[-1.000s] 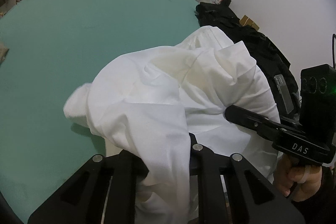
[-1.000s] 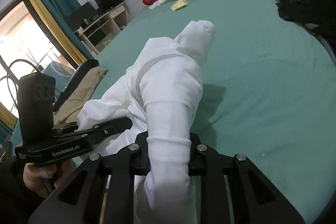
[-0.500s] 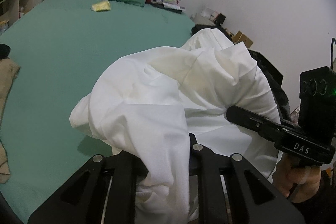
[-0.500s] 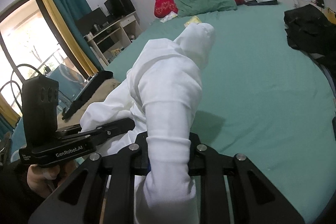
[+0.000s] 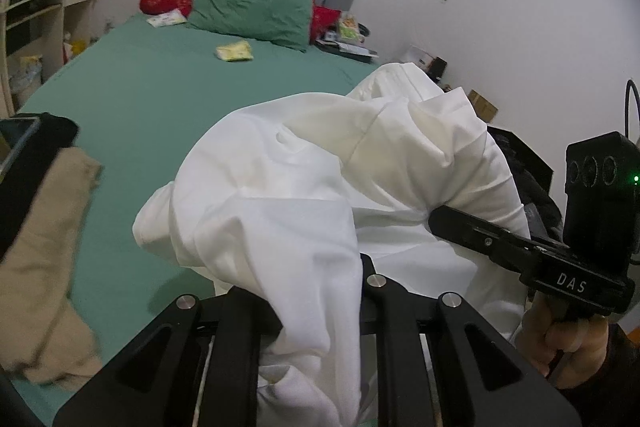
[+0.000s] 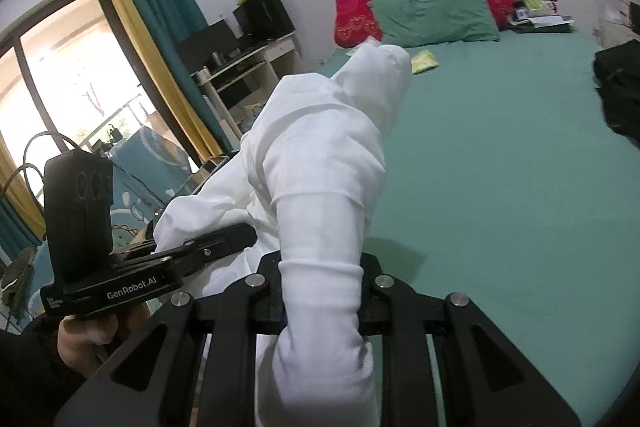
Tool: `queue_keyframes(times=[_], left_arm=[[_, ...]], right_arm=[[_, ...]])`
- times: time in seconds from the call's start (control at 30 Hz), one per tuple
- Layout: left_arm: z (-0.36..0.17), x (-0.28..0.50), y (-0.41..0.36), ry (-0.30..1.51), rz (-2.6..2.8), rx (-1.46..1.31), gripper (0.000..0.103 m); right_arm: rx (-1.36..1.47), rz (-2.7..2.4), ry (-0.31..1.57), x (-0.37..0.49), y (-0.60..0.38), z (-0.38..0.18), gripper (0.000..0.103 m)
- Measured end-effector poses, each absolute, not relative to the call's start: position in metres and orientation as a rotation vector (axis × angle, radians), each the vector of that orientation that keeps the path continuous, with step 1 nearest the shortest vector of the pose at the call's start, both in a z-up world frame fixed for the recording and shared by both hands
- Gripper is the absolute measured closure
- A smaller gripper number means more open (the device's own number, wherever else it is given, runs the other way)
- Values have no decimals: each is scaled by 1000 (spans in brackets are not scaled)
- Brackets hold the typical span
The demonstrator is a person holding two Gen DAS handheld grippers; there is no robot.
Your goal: Fold large clothes
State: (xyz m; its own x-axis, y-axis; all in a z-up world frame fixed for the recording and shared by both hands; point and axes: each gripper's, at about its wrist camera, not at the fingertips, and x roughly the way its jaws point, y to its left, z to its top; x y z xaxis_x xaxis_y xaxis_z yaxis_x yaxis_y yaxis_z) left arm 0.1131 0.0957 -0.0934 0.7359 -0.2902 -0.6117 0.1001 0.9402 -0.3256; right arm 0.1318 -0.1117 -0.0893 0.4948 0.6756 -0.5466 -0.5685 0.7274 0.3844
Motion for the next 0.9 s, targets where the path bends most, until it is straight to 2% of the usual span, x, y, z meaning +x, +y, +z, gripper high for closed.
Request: queue_keyframes(times=[0.5, 0.9], left_arm=[[-110, 153, 212, 740, -119, -257, 87], [-162, 219, 274, 871, -40, -261, 86]], right_arm=[[259, 869, 743, 185, -12, -139, 83], [360, 885, 848, 241, 40, -212, 82]])
